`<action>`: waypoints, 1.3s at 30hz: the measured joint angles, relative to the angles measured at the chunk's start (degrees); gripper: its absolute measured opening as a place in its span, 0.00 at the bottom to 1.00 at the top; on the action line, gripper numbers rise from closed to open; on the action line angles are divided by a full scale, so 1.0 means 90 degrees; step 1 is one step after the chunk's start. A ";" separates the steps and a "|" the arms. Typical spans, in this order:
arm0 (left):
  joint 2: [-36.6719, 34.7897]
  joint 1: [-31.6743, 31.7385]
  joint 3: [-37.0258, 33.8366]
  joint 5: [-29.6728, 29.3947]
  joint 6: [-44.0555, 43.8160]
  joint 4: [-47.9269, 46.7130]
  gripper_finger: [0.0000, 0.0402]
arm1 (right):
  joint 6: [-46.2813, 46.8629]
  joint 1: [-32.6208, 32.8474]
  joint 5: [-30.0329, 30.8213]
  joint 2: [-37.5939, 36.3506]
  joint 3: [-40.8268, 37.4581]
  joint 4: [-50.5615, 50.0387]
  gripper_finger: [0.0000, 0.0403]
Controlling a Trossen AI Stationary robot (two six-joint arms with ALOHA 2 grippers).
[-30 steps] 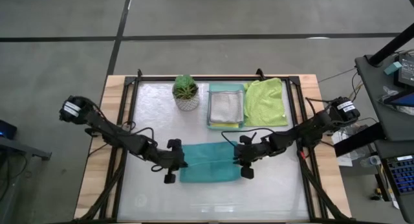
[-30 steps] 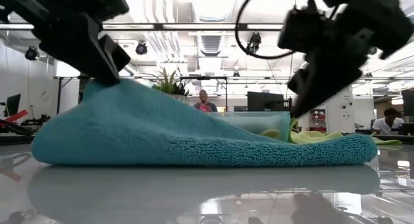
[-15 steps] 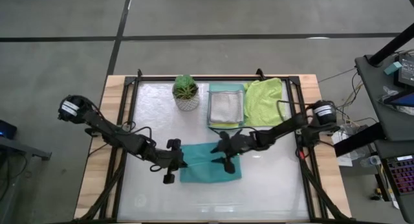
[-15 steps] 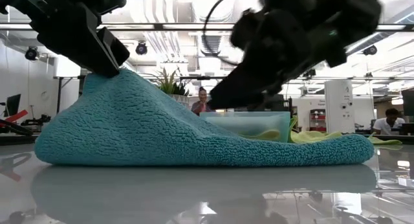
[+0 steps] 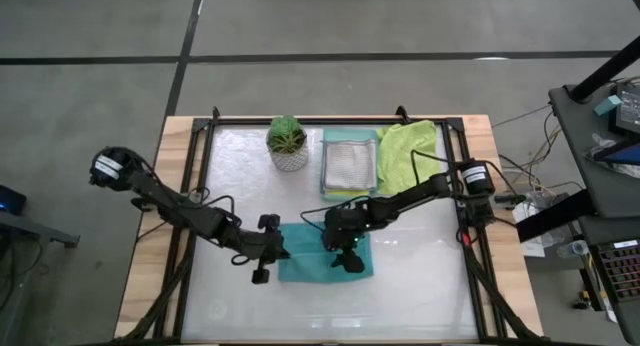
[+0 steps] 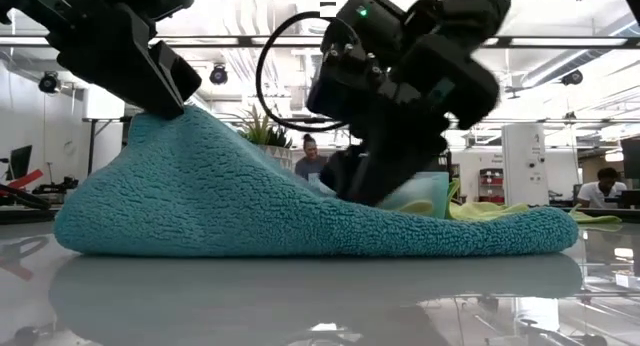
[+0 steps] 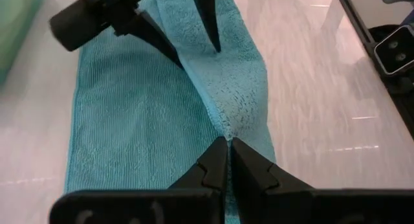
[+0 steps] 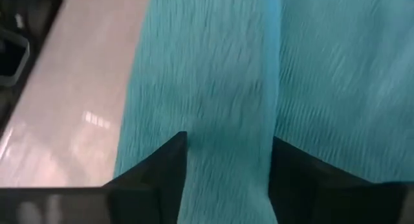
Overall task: Fold microfiber towels
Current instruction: Fold the blue microfiber cloth
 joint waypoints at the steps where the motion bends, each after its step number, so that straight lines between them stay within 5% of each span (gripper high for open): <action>1: -0.0011 0.0000 0.0000 0.0000 0.0000 0.0008 0.00 | -0.0060 0.0002 -0.0002 -0.0019 0.0098 -0.0399 0.42; 14: -0.0175 -0.0005 0.0000 0.0000 -0.0024 -0.0176 0.00 | -0.0370 0.0014 -0.0015 -0.0264 0.0375 -0.3015 0.19; 28: -0.0184 -0.0005 -0.0002 -0.0200 -0.0031 -0.0150 0.00 | 0.0086 0.0038 0.0110 -0.0898 0.0373 -0.3234 0.16; 39: -0.0176 -0.0005 0.0018 -0.0318 -0.0039 -0.0101 0.00 | 0.0188 0.0658 0.1420 -0.1002 0.0428 -0.3919 0.02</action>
